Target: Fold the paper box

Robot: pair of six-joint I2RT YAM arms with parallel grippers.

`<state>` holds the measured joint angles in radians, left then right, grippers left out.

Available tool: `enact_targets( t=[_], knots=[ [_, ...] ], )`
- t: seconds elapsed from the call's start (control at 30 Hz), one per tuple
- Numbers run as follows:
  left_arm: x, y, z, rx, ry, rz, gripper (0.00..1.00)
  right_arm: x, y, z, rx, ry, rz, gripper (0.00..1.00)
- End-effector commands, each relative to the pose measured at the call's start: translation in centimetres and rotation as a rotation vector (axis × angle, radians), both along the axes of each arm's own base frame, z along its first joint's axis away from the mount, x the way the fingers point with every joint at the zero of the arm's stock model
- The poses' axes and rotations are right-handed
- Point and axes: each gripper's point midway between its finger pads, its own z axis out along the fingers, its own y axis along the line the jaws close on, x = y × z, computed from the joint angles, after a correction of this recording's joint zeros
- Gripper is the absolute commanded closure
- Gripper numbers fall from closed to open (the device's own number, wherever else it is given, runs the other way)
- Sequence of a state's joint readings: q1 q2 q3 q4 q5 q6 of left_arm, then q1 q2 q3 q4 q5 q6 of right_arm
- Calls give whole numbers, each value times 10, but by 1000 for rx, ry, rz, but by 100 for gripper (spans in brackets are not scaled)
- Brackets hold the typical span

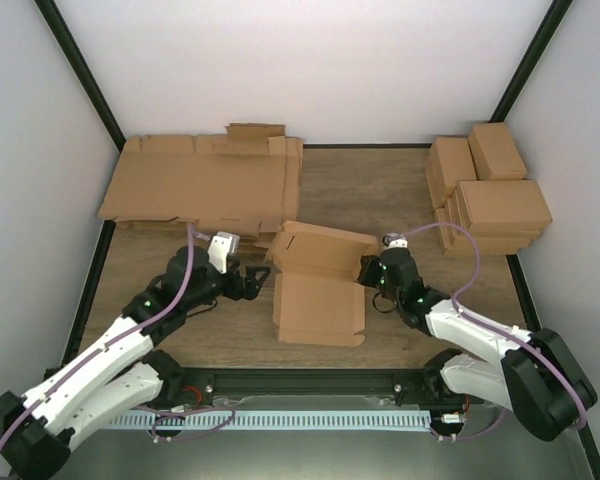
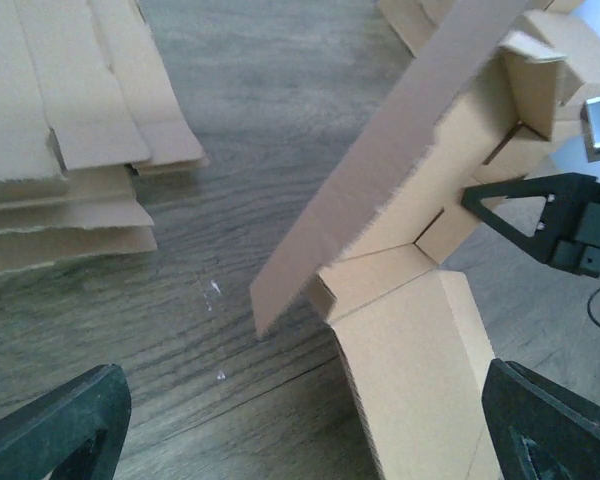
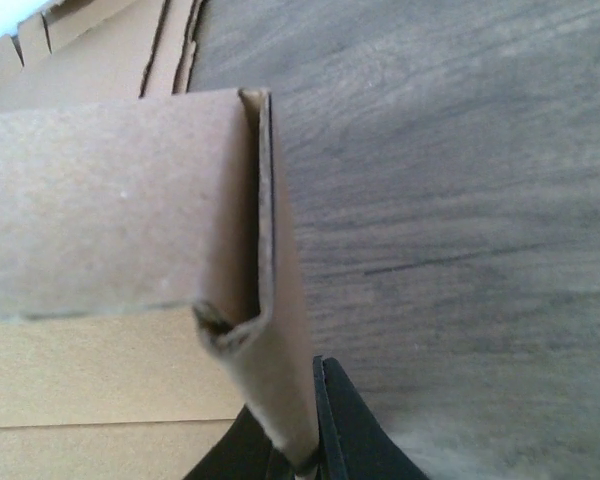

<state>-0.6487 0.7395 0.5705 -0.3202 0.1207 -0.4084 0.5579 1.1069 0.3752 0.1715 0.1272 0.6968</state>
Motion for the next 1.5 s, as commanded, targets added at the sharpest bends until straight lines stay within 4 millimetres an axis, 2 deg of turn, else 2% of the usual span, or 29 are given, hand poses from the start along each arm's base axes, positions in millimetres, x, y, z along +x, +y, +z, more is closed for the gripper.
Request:
enact_targets(
  t=[0.0, 0.13, 0.2, 0.3, 0.37, 0.43, 0.57, 0.73, 0.9, 1.0, 1.13, 1.33, 1.47],
  knots=[
    [14, -23, 11, -27, -21, -56, 3, -11, -4, -5, 29, 36, -12, 99],
    [21, -32, 14, -23, -26, -80, 6, -15, -1, -3, 50, 25, 13, 99],
    [25, -32, 21, 1, -64, -83, 11, -15, 1, -1, 48, 17, 33, 99],
    [30, -33, 32, 34, -111, -93, 32, -16, 3, -4, 31, 20, 52, 99],
    [33, -34, 33, 58, -120, -100, 45, -15, 2, -7, 14, 34, 51, 99],
    [35, -36, 30, 81, -123, -105, 51, -14, 2, -10, 1, 52, 48, 99],
    [35, -41, 27, 107, -134, -114, 51, -11, 4, -13, -8, 72, 45, 99],
    [36, -46, 22, 169, -153, -107, 41, -9, 7, -12, 5, 70, 53, 99],
    [39, -52, 5, 270, -140, -86, 48, -10, 12, -16, 5, 81, 75, 99],
    [42, -55, -4, 321, -137, -69, 64, -9, 15, -19, 3, 95, 90, 99],
    [46, -54, -3, 375, -141, -34, 96, -9, 13, -26, -11, 111, 81, 99],
    [36, -63, 16, 346, -147, -87, 96, -4, 3, -41, -89, 132, 44, 95],
    [29, -67, 15, 333, -119, -120, 96, -4, 4, -47, -117, 135, 60, 90]
  ],
)
